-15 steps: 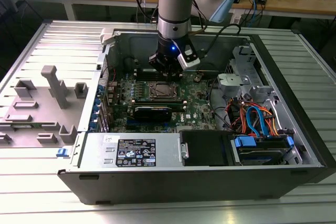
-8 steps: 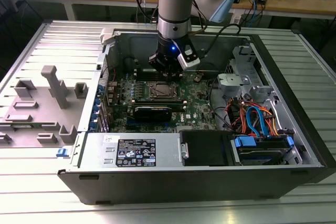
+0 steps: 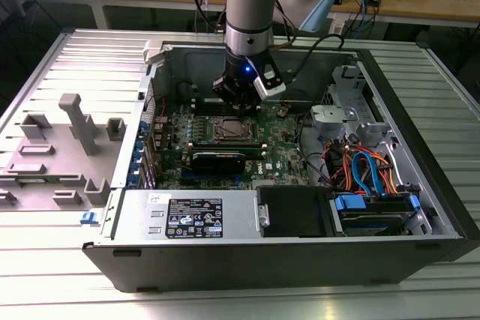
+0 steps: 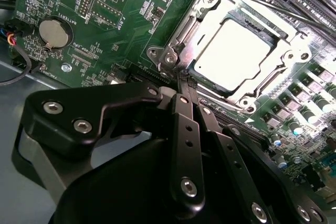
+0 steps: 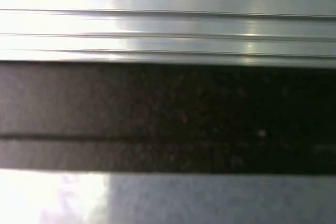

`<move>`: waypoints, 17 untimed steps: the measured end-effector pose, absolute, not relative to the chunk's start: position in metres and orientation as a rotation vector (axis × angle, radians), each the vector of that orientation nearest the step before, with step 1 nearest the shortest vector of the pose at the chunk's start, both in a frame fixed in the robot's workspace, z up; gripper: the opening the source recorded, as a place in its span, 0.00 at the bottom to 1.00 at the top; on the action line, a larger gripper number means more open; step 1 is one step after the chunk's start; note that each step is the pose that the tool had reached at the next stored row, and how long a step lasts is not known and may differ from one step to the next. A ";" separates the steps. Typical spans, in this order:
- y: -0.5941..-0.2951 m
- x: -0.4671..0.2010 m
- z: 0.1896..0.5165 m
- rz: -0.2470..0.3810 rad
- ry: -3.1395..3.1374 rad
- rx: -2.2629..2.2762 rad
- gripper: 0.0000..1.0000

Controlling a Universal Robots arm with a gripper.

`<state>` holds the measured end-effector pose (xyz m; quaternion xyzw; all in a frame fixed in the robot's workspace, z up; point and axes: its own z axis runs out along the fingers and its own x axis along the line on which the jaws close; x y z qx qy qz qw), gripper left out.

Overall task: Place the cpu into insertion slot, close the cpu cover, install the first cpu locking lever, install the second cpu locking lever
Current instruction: 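Install the second cpu locking lever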

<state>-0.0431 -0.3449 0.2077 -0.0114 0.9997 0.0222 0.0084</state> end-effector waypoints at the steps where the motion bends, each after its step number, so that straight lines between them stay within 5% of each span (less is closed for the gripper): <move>1: -0.345 -0.043 0.208 0.069 3.124 -0.036 0.11; 17: -0.353 -0.043 0.208 0.069 3.124 -0.036 0.11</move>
